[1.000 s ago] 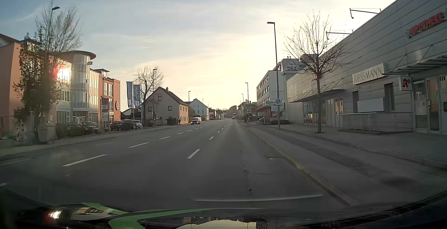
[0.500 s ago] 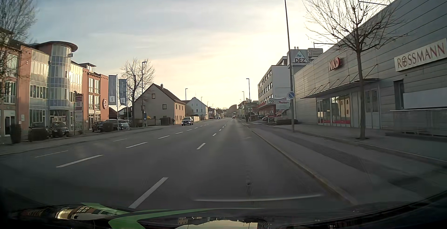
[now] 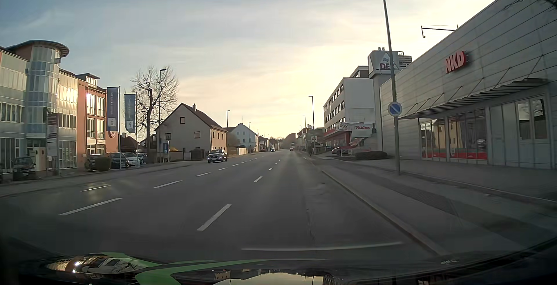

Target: Follow the waypoints while adhering to traffic rules and regulations

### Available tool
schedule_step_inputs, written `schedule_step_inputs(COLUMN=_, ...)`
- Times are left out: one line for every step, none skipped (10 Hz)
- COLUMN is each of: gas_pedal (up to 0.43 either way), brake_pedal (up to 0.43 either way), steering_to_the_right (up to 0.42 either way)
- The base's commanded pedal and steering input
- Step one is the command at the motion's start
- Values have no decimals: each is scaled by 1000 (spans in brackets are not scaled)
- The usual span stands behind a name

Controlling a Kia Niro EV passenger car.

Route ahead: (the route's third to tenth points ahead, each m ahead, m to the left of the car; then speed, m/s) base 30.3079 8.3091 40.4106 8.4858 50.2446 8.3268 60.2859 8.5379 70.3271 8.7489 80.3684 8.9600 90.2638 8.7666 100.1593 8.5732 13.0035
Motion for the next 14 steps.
schedule_step_inputs(gas_pedal=118, brake_pedal=0, steering_to_the_right=-1)
schedule_step_inputs(gas_pedal=118, brake_pedal=0, steering_to_the_right=-1)
schedule_step_inputs(gas_pedal=118, brake_pedal=0, steering_to_the_right=-1)
schedule_step_inputs(gas_pedal=118, brake_pedal=0, steering_to_the_right=-1)
schedule_step_inputs(gas_pedal=118, brake_pedal=0, steering_to_the_right=-1)
schedule_step_inputs(gas_pedal=118, brake_pedal=0, steering_to_the_right=-1)
schedule_step_inputs(gas_pedal=118, brake_pedal=0, steering_to_the_right=-1)
schedule_step_inputs(gas_pedal=118, brake_pedal=0, steering_to_the_right=-1)
schedule_step_inputs(gas_pedal=118, brake_pedal=0, steering_to_the_right=-1)
schedule_step_inputs(gas_pedal=118, brake_pedal=0, steering_to_the_right=-1)
schedule_step_inputs(gas_pedal=118, brake_pedal=0, steering_to_the_right=-1)
schedule_step_inputs(gas_pedal=118, brake_pedal=0, steering_to_the_right=-1)
schedule_step_inputs(gas_pedal=118, brake_pedal=0, steering_to_the_right=-1)
schedule_step_inputs(gas_pedal=118, brake_pedal=0, steering_to_the_right=-1)
